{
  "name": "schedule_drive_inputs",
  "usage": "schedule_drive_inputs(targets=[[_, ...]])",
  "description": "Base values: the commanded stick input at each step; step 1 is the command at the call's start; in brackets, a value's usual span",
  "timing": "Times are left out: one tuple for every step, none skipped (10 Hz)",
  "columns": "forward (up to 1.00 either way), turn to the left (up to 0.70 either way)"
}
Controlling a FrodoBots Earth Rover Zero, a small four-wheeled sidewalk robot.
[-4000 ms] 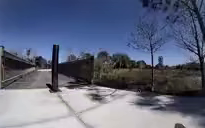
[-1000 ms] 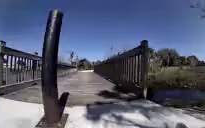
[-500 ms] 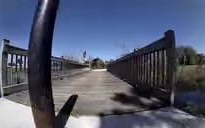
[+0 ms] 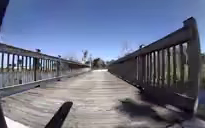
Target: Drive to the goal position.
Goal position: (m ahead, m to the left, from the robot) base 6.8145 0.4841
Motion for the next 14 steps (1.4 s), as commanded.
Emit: schedule_drive_inputs(targets=[[-0.59,0.0],[-0.85,0.0],[-0.14,0.0],[0.0,0.0],[0.0,0.0],[0.3,0.0],[0.83,0.0],[0.85,0.0],[0.85,0.0],[0.85,0.0],[0.85,0.0],[0.85,0.0],[0.85,0.0],[0.85,0.0]])
